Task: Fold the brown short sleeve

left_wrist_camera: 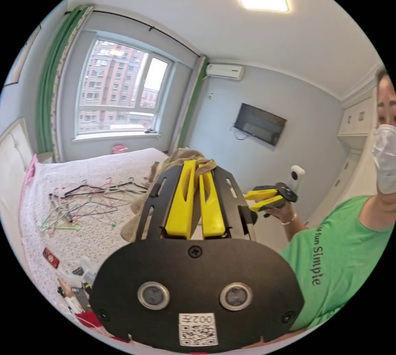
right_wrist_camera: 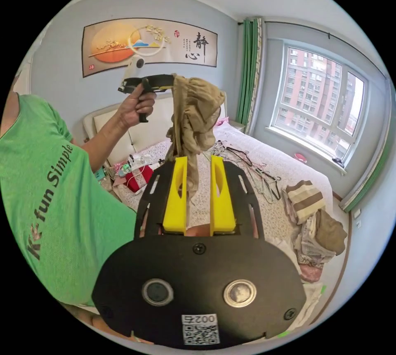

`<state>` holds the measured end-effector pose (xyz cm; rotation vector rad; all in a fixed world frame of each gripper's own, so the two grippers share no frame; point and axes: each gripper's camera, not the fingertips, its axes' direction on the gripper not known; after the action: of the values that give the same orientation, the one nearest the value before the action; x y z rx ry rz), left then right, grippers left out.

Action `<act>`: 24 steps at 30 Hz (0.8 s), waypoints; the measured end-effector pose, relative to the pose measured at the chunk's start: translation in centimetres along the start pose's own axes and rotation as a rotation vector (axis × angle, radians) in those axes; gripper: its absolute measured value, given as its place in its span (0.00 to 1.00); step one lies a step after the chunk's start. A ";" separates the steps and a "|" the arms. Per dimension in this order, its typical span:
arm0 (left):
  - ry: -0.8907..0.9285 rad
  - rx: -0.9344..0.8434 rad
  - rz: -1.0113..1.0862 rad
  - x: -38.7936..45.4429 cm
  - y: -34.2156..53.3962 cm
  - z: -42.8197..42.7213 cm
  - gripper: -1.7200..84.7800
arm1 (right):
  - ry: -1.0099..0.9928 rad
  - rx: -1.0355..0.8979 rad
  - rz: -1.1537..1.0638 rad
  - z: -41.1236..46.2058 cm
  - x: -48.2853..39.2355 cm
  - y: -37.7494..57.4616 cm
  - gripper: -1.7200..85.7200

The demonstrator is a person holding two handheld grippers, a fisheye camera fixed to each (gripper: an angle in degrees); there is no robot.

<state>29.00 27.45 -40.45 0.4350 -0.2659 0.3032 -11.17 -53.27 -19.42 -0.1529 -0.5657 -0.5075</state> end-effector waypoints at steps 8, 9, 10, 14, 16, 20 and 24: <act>0.305 -0.063 0.070 0.8 -1.3 0.1 0.01 | 0.079 0.220 -0.129 -4.8 -2.3 -3.9 0.18; 0.305 -0.080 0.071 1.1 -1.3 0.4 0.01 | 0.099 0.270 -0.146 -5.3 -2.8 -4.0 0.16; 0.306 -0.088 0.071 1.3 -1.3 0.6 0.01 | 0.112 0.305 -0.167 -5.5 -3.4 -4.1 0.13; 0.328 -0.140 0.012 1.2 -1.0 2.5 0.01 | 0.086 0.252 -0.199 -5.0 -4.2 -5.3 0.12; 0.356 -0.142 -0.006 0.8 -0.8 2.9 0.01 | 0.109 0.210 -0.181 -4.7 -3.9 -5.9 0.15; 0.325 -0.144 -0.050 -0.1 -0.5 3.1 0.01 | 0.161 0.233 -0.175 -6.3 -3.6 -5.9 0.19; 0.302 -0.175 -0.048 -0.7 -0.4 3.8 0.01 | 0.185 0.198 -0.217 -7.4 -3.2 -6.4 0.20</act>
<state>27.80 25.29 -37.50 0.2186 0.0136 0.2915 -13.22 -59.46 -27.34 0.1443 -0.4506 -0.6654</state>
